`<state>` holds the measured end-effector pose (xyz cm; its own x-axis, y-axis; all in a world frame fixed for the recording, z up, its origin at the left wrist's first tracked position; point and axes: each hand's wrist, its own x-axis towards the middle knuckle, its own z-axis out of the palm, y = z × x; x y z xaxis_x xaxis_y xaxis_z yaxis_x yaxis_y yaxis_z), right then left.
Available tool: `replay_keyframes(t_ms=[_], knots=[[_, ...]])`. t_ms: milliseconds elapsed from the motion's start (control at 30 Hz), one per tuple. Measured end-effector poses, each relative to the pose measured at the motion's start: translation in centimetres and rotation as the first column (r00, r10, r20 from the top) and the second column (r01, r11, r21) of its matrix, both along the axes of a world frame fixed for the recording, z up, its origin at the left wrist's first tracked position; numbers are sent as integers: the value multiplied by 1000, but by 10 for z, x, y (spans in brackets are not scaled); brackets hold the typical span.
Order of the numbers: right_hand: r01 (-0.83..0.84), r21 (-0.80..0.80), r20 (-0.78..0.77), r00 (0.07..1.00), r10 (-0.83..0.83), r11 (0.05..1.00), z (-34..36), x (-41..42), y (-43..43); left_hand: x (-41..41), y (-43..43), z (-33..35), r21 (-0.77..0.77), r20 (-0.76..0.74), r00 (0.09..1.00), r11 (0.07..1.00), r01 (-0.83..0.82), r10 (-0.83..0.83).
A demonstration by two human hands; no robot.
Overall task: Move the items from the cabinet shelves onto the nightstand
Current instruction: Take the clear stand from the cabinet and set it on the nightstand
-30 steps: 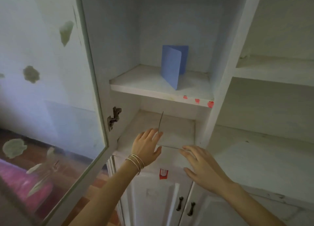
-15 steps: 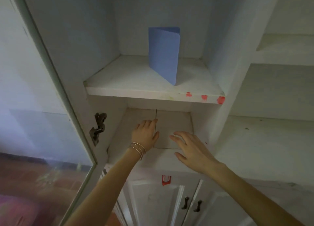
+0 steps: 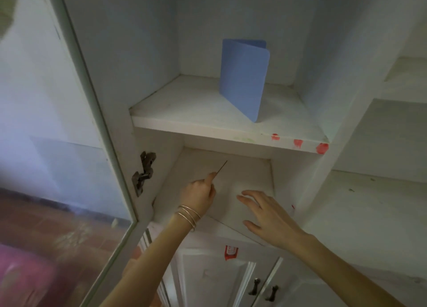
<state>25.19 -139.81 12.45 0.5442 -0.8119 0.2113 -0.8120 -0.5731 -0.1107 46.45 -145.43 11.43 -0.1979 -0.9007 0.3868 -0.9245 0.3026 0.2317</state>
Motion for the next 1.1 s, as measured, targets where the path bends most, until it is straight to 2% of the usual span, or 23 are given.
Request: replay_keyframes(t_ms=[167, 333, 500, 733, 900, 1100], knots=[[-109, 143, -36, 993, 115, 984, -23, 5, 9, 24, 39, -5, -45, -131, 991, 999, -27, 21], [-261, 195, -40, 961, 273, 946, -36, 6, 24, 36, 80, -4, -149, -193, 968, 971, -189, 159], [-371, 282, -35, 918, 395, 885, -35, 0, 45, 38, 124, -6, -130, -252, 920, 932, -339, 300], [-467, 234, -24, 874, 486, 853, -46, -18, 75, 22, 209, -3, -191, -298, 851, 846, -497, 433], [-468, 234, 88, 883, 461, 852, -46, -24, 108, -4, 298, -12, -168, -353, 729, 726, -666, 586], [-419, 381, 123, 907, 403, 824, -53, 3, 154, -27, 404, -31, -114, -494, 527, 550, -828, 691]])
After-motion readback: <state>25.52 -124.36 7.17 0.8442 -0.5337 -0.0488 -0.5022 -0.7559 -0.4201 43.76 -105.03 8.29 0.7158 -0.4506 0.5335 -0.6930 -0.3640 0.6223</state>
